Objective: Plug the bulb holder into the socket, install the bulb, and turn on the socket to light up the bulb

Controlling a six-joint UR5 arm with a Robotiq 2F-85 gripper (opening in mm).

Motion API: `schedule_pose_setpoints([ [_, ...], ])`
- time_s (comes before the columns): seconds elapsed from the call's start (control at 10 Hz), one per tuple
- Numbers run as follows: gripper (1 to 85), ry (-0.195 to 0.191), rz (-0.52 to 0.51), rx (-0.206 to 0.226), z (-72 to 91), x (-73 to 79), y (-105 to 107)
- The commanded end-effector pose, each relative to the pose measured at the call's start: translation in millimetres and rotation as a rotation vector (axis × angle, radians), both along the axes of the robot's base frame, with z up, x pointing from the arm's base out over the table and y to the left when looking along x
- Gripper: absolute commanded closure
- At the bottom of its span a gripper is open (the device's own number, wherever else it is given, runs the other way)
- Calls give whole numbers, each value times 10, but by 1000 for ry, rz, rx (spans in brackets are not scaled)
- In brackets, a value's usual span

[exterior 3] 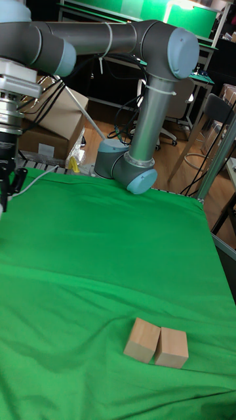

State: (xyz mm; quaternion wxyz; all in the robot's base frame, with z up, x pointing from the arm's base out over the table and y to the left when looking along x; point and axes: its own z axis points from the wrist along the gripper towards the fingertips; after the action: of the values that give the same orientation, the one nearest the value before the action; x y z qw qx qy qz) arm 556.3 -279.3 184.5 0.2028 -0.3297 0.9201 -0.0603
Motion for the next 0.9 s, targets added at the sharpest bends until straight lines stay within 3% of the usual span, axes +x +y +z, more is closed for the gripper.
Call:
schedule_pose_setpoints([
  [0.0,847,-49,-80,24,49,80,-113],
  [0.4,847,-50,-82,37,95,-132,-164],
  [0.7,847,-68,-95,32,49,-234,-191],
  [0.8,847,-67,-97,48,31,-246,-185],
])
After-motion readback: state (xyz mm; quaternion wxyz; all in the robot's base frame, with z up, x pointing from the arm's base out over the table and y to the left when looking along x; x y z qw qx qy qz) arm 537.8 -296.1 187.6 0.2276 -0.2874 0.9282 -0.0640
